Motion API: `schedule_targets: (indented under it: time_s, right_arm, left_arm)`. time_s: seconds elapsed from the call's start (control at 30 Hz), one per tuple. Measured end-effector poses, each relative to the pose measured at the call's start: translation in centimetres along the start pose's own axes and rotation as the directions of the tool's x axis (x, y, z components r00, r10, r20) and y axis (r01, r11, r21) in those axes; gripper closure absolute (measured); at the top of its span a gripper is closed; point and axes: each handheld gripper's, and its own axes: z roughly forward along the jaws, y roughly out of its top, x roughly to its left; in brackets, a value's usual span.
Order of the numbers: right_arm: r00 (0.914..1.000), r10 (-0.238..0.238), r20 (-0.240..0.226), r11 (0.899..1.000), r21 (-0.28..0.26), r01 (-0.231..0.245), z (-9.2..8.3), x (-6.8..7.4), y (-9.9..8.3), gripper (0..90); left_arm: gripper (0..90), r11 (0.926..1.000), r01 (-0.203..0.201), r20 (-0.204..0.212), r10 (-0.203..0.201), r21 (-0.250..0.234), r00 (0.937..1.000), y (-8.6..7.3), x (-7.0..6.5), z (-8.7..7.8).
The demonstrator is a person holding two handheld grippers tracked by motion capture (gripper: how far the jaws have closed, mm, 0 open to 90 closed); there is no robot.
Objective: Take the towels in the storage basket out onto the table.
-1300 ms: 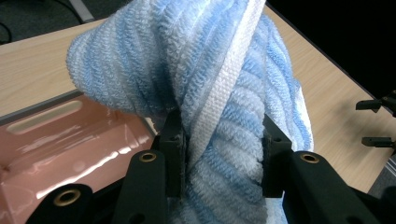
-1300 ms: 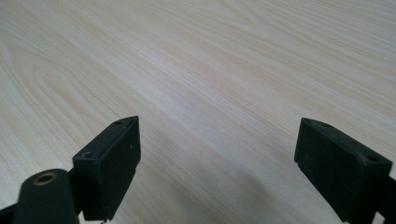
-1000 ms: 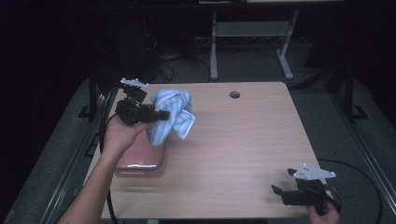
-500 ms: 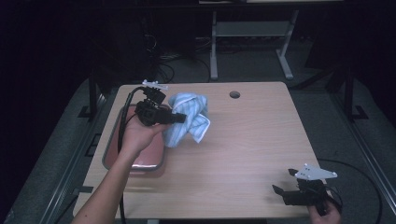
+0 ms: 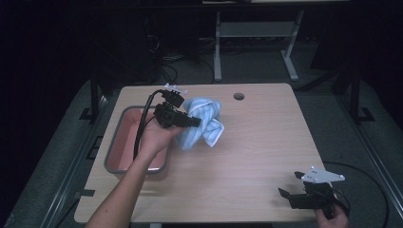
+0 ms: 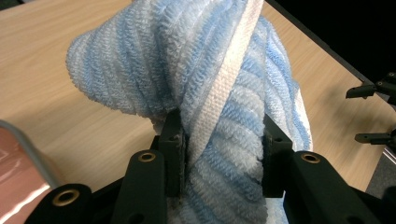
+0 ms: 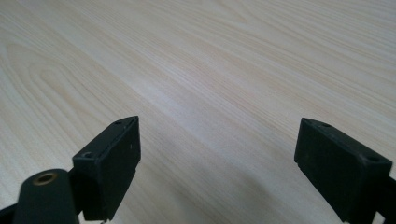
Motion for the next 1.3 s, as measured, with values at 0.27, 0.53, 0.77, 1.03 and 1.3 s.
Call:
schedule_targets:
  time_s: [0.27, 0.53, 0.77, 1.03, 1.3]
  right_arm:
    - [0.9999, -0.012, -0.010, 1.000, -0.007, 0.012, 0.1, 0.2, 0.2, 13.9]
    - [0.9999, -0.002, -0.010, 1.000, -0.009, 0.002, 0.2, 0.1, 0.2, 13.9]
    - [0.9999, -0.004, -0.012, 1.000, -0.007, 0.004, 0.2, 0.1, 0.3, 13.9]
    - [0.9999, -0.004, -0.014, 1.000, -0.008, 0.003, 0.2, 0.1, 0.3, 13.9]
    - [0.9999, -0.005, -0.012, 1.000, -0.011, 0.005, 0.1, 0.1, 0.3, 13.8]
  left_arm:
    - [61.3, 0.9996, -0.006, 0.008, 0.006, 0.027, 0.9999, 0.2, -0.6, 1.9]
    - [61.2, 0.9992, -0.008, 0.012, 0.007, 0.040, 0.9999, 0.5, -0.8, 3.0]
    - [60.9, 0.9988, 0.000, 0.012, -0.001, 0.050, 0.9999, 0.7, -1.0, 4.1]
    - [60.8, 0.9966, -0.014, 0.027, 0.012, 0.081, 0.9996, 0.7, -1.6, 5.8]
    - [60.7, 0.9941, -0.021, 0.031, 0.017, 0.106, 0.9994, 0.8, -2.1, 7.2]
